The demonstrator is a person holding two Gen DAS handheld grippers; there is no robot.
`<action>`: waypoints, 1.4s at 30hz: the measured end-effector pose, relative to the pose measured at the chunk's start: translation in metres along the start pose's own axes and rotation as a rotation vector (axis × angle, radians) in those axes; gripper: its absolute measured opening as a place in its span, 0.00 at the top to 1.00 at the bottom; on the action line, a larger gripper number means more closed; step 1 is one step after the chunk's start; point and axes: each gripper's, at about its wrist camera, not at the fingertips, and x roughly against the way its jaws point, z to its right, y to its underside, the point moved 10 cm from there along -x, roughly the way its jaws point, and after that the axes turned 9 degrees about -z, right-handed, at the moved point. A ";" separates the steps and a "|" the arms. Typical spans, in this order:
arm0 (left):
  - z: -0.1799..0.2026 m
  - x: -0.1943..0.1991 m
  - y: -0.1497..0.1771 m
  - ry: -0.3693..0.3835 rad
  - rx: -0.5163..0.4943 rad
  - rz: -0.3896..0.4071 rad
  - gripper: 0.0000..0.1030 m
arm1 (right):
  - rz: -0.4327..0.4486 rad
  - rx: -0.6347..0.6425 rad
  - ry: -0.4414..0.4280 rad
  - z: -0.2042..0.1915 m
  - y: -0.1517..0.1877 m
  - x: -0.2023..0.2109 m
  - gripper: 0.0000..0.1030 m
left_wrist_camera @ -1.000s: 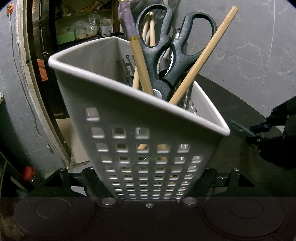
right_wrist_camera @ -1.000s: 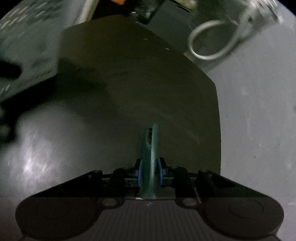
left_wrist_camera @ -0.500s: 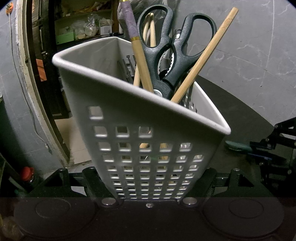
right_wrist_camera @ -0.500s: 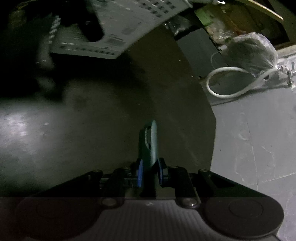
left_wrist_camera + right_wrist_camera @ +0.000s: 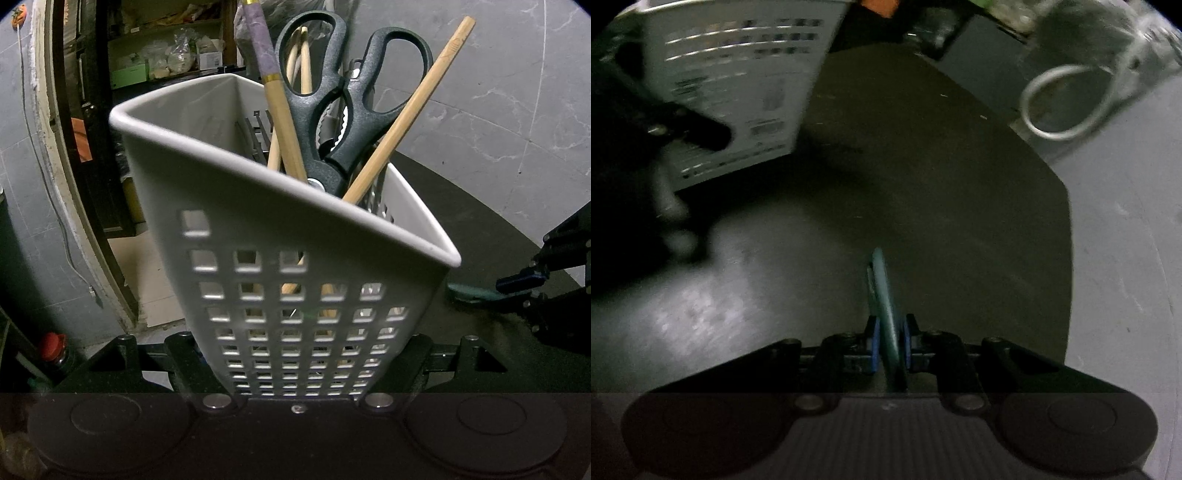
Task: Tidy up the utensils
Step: 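Carry the knife with the right tool up over the caddy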
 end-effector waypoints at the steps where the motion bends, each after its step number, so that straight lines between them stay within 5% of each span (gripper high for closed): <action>1: 0.000 0.000 0.000 0.000 0.001 0.001 0.25 | -0.003 0.017 -0.002 -0.001 0.000 0.001 0.87; 19: 0.001 -0.001 0.001 0.000 0.007 0.003 0.25 | -0.069 0.125 -0.077 0.000 -0.012 -0.020 0.81; 25: 0.001 0.000 0.002 0.001 0.007 0.003 0.25 | -0.044 0.093 -0.137 0.012 -0.015 -0.017 0.88; 42: 0.001 0.000 0.002 0.001 0.007 0.003 0.25 | 0.371 -0.469 -0.250 0.104 -0.025 0.076 0.89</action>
